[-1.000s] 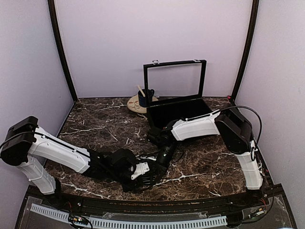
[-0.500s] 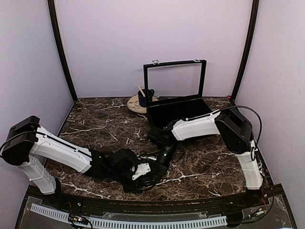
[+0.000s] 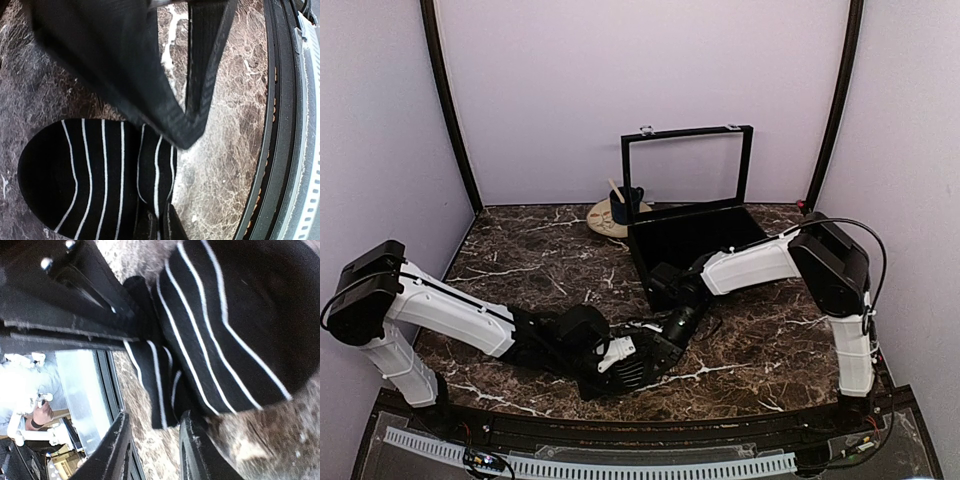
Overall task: Roll the socks
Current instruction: Roll the sock at the center of the board.
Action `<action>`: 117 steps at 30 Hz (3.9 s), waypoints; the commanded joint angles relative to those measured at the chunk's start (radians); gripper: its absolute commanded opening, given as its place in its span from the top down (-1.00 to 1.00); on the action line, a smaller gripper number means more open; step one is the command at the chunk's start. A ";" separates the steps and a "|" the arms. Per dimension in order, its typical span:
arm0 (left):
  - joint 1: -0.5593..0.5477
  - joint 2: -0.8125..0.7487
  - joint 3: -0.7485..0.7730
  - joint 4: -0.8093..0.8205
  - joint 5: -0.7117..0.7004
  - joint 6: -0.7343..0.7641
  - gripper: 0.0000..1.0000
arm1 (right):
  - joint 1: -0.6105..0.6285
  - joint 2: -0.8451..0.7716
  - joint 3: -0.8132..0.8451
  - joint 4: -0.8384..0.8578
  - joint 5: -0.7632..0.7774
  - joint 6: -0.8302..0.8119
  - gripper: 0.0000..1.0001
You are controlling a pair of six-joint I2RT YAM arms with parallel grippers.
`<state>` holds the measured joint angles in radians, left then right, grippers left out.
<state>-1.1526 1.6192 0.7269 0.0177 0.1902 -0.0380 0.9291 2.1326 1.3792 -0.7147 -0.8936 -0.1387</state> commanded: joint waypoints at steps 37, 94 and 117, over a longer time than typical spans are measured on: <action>0.242 0.168 0.096 -0.228 0.594 -0.048 1.00 | 0.188 -0.586 -0.565 0.582 0.758 0.099 0.39; 0.368 0.228 0.128 -0.288 0.652 -0.067 0.56 | 0.365 -0.247 -0.326 0.479 0.828 -0.112 1.00; 0.423 -0.036 -0.088 -0.050 0.453 -0.292 0.30 | 0.283 -0.232 -0.285 0.415 0.666 -0.016 1.00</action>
<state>-0.7376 1.6527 0.6849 -0.0769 0.7544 -0.2844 1.2388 1.8736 1.0740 -0.2066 -0.1684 -0.1898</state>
